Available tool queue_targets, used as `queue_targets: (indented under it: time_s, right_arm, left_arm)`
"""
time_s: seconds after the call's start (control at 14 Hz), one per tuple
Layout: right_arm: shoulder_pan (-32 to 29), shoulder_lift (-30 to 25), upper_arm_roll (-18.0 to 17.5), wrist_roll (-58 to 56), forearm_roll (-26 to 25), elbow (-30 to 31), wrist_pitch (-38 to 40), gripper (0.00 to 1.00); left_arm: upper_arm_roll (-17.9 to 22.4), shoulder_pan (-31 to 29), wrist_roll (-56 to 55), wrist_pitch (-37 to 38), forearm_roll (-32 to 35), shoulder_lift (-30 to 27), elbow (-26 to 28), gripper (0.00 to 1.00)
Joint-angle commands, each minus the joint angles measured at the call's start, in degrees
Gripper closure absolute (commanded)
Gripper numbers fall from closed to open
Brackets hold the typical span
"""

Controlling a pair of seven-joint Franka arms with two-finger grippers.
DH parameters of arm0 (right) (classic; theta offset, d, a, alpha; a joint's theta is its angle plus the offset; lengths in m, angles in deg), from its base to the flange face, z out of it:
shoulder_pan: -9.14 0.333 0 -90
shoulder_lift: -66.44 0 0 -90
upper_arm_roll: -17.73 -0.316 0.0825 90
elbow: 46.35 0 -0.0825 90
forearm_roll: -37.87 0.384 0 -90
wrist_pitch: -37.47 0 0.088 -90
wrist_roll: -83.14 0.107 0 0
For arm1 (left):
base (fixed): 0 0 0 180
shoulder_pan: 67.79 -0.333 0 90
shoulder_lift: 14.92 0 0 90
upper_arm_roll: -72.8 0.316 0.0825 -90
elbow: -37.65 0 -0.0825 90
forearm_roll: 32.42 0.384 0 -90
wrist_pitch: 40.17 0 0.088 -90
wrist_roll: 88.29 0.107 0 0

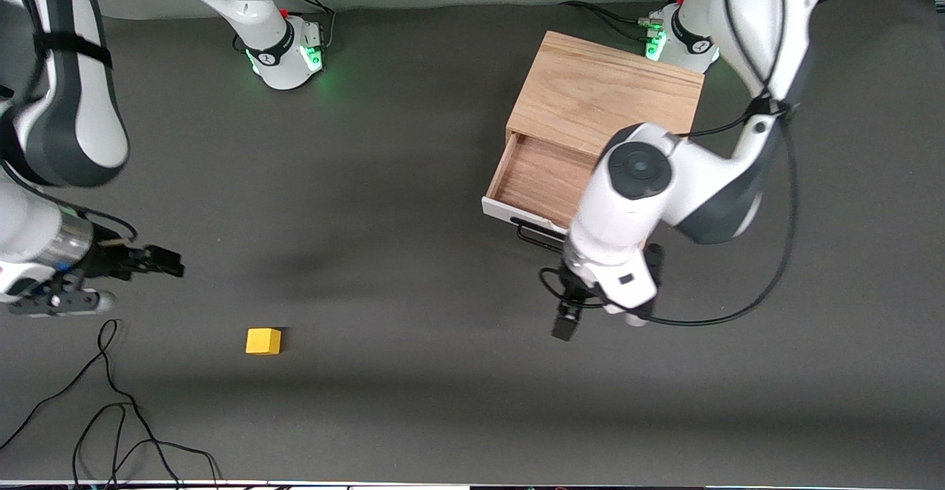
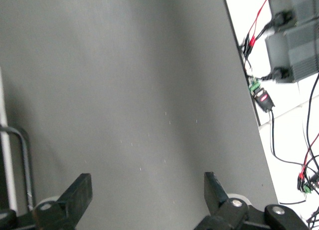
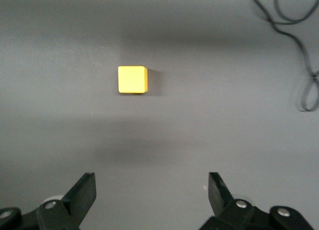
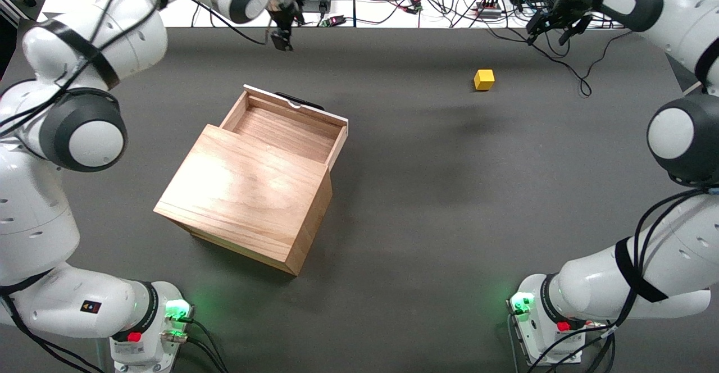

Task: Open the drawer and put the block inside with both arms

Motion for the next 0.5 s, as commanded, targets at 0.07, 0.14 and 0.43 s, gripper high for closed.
queue_targets:
  time_s: [0.07,0.14,0.43]
  right_arm:
    - [2.1,8.8,-0.1,0.0,2.2,-1.1,-10.9,0.00]
    - [2.8,11.4,-0.1,0.2,2.1,-2.0,-13.3,0.00]
    - [4.0,21.3,-0.4,0.9,0.6,-6.2,-19.6,0.00]
  left_arm:
    - [-0.3,-5.4,14.1,9.6,-5.8,-7.2,1.0,0.00]
    - [-0.3,-7.5,18.9,13.3,-7.8,-8.8,1.0,0.00]
    - [-0.3,-14.9,38.4,24.9,-12.5,-15.8,4.4,0.00]
